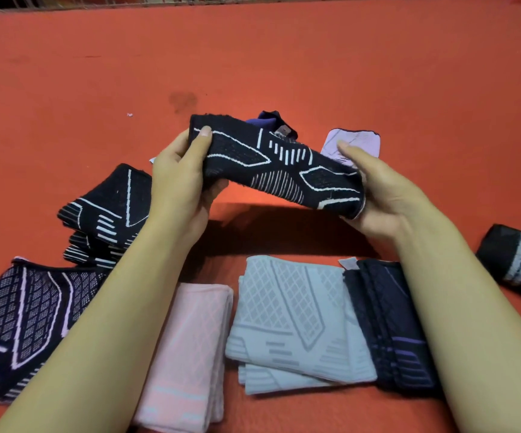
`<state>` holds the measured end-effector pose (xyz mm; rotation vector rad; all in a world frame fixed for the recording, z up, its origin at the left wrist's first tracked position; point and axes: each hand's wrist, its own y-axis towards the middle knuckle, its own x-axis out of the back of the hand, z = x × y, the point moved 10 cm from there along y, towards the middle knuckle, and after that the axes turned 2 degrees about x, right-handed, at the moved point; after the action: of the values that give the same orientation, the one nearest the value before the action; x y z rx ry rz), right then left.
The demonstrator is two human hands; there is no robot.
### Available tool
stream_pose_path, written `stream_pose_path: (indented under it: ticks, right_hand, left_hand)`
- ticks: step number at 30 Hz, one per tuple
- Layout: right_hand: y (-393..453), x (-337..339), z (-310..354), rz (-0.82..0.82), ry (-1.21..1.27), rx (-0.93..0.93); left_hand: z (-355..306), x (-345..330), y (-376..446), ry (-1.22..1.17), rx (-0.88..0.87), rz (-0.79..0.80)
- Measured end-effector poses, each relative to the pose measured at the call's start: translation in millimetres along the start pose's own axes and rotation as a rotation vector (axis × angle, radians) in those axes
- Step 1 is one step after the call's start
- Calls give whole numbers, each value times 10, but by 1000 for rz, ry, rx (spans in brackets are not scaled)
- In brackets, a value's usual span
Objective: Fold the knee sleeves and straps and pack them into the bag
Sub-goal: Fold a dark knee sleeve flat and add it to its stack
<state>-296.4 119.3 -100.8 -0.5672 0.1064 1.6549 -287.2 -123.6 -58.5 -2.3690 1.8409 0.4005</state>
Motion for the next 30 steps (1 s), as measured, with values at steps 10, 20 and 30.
stream_pose_path:
  ticks: [10,20,30]
  right_hand:
    - [-190,-444,-94,413,-339,66]
    - [-23,-130,319,-21,-204,465]
    - [-71,-357,210,145,-436,454]
  left_hand:
    - [158,-229,-164,-614,414,191]
    - [380,-555,-391,79,467,493]
    - [216,-511,-267,260,128,398]
